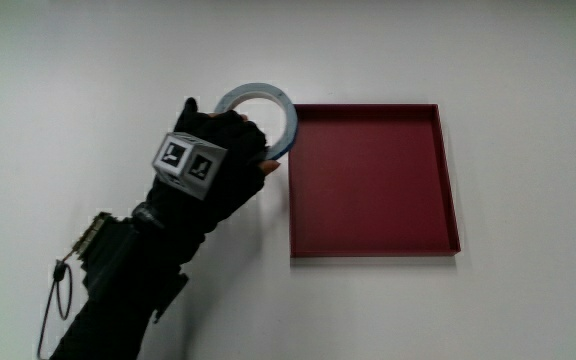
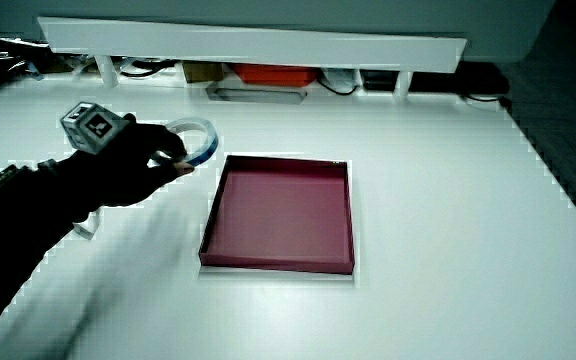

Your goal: Pick blue tape

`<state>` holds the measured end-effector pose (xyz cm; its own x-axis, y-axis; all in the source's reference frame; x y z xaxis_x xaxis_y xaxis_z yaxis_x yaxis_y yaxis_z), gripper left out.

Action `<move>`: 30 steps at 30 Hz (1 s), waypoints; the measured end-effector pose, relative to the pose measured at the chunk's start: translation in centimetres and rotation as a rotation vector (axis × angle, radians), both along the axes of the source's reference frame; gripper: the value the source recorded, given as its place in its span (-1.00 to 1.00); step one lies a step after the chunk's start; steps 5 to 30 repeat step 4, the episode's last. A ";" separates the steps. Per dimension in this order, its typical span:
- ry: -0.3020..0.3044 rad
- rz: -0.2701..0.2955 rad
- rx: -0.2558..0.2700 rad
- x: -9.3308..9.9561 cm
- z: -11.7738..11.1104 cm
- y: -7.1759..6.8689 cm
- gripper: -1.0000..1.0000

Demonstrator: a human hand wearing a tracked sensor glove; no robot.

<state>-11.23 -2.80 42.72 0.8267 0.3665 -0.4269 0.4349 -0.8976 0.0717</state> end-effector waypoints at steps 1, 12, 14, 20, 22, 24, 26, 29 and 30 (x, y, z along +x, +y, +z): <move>-0.011 -0.008 -0.011 0.5 0.0 0.0 1.00; 0.000 0.041 0.013 2.3 -0.4 -0.2 1.00; 0.000 0.041 0.013 2.3 -0.4 -0.2 1.00; 0.000 0.041 0.013 2.3 -0.4 -0.2 1.00; 0.000 0.041 0.013 2.3 -0.4 -0.2 1.00; 0.000 0.041 0.013 2.3 -0.4 -0.2 1.00; 0.000 0.041 0.013 2.3 -0.4 -0.2 1.00; 0.000 0.041 0.013 2.3 -0.4 -0.2 1.00; 0.000 0.041 0.013 2.3 -0.4 -0.2 1.00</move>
